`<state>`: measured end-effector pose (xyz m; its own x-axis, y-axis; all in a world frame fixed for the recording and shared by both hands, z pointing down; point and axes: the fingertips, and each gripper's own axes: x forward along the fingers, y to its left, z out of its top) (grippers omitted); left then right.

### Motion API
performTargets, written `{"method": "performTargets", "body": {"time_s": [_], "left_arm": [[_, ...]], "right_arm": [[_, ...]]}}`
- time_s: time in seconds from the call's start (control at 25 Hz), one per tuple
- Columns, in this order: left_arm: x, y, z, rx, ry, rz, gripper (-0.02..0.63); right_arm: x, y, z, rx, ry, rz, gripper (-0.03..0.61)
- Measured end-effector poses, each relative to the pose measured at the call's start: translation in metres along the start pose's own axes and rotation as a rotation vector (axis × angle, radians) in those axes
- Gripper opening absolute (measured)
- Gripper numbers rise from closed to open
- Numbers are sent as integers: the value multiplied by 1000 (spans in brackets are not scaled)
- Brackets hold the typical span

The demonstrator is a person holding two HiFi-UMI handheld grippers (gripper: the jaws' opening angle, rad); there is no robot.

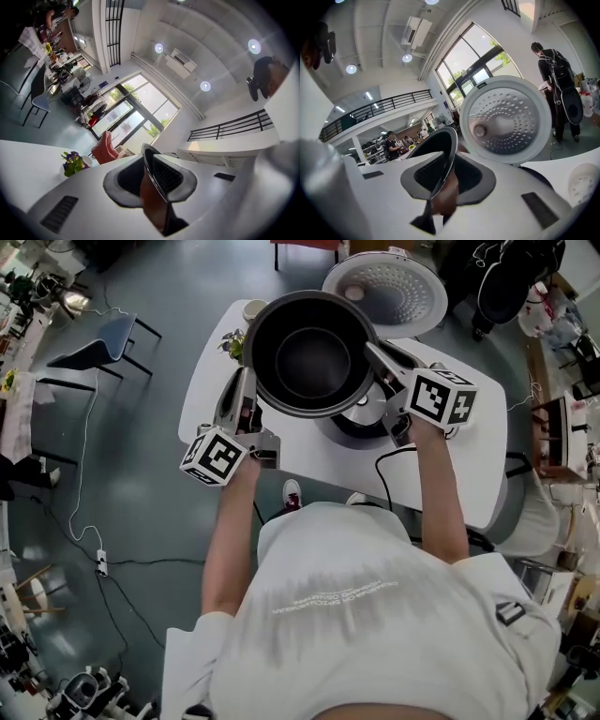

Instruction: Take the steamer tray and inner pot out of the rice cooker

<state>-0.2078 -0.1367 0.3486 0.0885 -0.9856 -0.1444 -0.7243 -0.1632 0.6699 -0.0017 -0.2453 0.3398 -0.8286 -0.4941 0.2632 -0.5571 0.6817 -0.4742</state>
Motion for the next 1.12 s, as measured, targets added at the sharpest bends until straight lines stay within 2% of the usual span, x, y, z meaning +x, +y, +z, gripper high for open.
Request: {"method": "performTargets", "body": {"time_s": [0.2,0.56,0.84,0.96,1.12], "left_arm": [[-35,24,21,8,-71,95,69],[-107,89,54,9,-142,256,69],[-160,162,73,-15,-142,353,69],[-181,187,66,-34,-122,399,69],[-185,202,46,-74,-100,433,69]], "right_arm": [[37,30,-20,-14,78,94,94],[115,86,-76,-43,235,189,95],[184,125,-145,-37,373,197,97],[199,131,-178,-29,433,189,97],[205,119,-200,-23,488,178,97]]}}
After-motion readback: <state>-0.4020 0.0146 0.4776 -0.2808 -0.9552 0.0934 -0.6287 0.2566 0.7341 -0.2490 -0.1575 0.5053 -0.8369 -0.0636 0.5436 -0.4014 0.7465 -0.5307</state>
